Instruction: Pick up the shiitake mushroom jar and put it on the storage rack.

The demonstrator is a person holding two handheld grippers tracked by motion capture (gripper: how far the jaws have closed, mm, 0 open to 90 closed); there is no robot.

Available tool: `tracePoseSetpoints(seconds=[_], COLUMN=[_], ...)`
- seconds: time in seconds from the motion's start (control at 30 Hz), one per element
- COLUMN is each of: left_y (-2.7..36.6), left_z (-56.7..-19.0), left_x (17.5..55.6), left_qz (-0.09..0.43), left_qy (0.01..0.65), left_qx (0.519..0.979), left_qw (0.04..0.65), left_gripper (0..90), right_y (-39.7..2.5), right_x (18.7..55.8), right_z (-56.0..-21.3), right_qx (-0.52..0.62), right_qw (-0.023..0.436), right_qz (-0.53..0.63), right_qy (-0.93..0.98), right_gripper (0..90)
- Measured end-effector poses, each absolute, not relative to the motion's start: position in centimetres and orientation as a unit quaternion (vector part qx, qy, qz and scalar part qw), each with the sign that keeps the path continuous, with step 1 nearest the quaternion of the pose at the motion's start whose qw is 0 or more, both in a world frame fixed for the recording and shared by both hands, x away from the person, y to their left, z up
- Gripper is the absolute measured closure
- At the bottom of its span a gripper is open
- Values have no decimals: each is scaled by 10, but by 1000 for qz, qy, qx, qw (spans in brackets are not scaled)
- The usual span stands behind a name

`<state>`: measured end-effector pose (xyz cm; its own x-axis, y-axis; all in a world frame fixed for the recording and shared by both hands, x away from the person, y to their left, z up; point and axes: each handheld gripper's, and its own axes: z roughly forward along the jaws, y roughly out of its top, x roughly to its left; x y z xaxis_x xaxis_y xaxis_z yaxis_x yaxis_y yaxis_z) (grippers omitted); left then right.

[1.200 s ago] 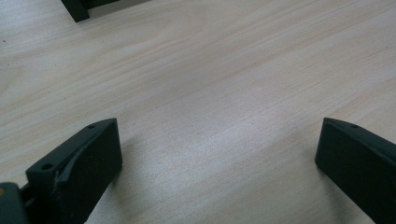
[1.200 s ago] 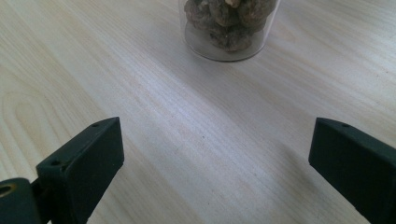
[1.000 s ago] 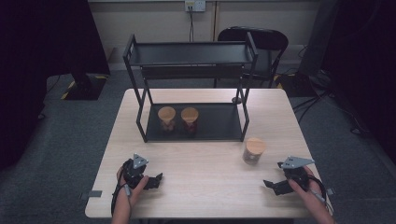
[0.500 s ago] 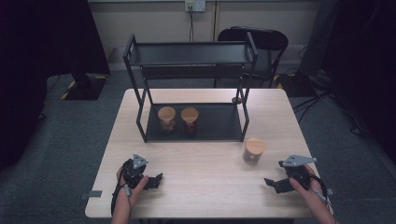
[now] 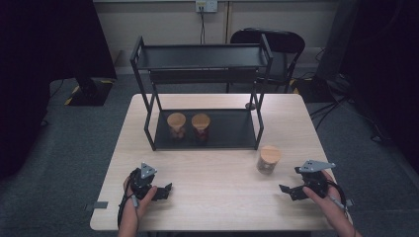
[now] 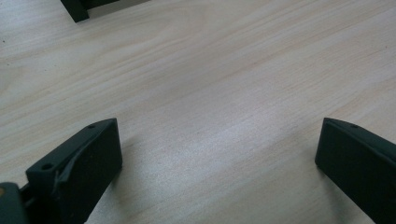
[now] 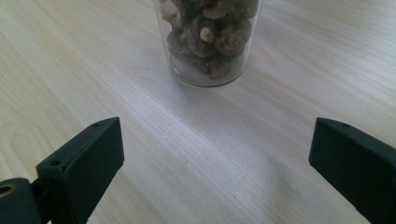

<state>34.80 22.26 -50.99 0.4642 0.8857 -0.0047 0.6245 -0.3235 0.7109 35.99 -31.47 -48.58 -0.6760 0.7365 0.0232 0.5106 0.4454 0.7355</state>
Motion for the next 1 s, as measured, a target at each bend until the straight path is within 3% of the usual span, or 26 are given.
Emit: tracePoseSetpoints(seconds=[1.0], left_y=[223], left_z=[-510], left_x=[348], left_qz=[197], left_qy=[479], left_qx=[789], left_qw=[331], left_gripper=[2], right_y=[-295], right_x=[390], right_z=[-476], right_qx=[374], right_qw=[159], right_qz=[380], right_qy=[831], right_gripper=[24])
